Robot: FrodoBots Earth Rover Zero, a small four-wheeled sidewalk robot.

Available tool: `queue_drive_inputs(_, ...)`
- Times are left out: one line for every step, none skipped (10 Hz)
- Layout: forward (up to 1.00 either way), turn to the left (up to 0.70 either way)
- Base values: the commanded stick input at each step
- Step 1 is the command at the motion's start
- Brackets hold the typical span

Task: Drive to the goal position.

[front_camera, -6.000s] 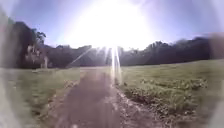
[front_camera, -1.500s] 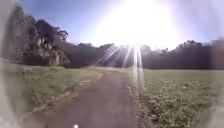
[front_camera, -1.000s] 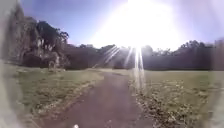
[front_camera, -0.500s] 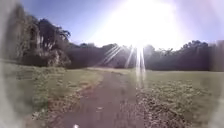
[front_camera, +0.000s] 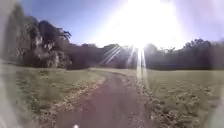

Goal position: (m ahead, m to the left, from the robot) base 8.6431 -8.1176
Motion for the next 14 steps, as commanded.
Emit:
queue_drive_inputs(1.0, 0.0)
queue_drive_inputs(1.0, 0.0)
queue_drive_inputs(1.0, 0.0)
queue_drive_inputs(1.0, 0.0)
queue_drive_inputs(1.0, 0.0)
queue_drive_inputs(1.0, 0.0)
queue_drive_inputs(1.0, 0.0)
queue_drive_inputs(1.0, 0.0)
queue_drive_inputs(1.0, -0.34)
queue_drive_inputs(1.0, -0.38)
queue_drive_inputs(1.0, -0.4)
queue_drive_inputs(1.0, -0.4)
queue_drive_inputs(1.0, 0.0)
queue_drive_inputs(1.0, 0.0)
